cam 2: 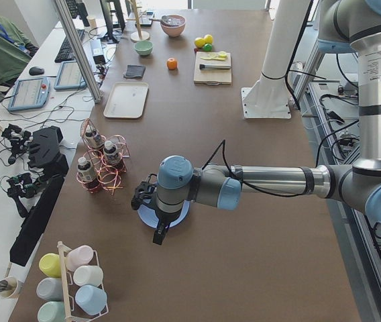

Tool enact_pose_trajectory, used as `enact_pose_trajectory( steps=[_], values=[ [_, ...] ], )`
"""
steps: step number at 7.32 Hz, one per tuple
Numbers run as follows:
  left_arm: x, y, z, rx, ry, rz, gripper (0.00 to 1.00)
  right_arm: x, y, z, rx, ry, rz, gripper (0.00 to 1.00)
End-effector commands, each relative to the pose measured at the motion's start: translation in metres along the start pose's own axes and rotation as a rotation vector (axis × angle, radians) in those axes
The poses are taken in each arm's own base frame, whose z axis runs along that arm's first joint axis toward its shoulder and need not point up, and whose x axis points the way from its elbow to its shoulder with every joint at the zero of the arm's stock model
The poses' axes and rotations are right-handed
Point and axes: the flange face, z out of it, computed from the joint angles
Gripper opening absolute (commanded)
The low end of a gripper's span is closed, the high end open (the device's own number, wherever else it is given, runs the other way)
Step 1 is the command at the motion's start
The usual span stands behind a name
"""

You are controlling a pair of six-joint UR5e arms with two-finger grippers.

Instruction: Pick orange to plate

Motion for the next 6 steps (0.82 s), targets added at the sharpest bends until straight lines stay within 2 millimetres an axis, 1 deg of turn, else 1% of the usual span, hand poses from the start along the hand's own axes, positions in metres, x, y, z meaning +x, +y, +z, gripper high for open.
enact_pose_trajectory(
  steps=[1, 4, 5, 6],
  values=[
    [0.001, -0.001, -0.001, 0.003, 0.001, 0.004, 0.98, 0.0, 0.0, 0.0, 0.0, 0.001, 0.001, 1.0],
    [0.001, -0.001, -0.001, 0.003, 0.001, 0.006, 0.98, 0.0, 0.0, 0.001, -0.002, 0.002, -0.006, 1.0],
    [0.003, -0.009, -0.004, 0.011, 0.0, 0.015, 0.98, 0.0, 0.001, 0.0, 0.0, 0.003, -0.006, 1.0],
    [0.006, -0.013, -0.005, 0.016, 0.002, 0.029, 0.98, -0.004, 0.004, -0.003, 0.007, 0.004, -0.006, 1.0]
  ],
)
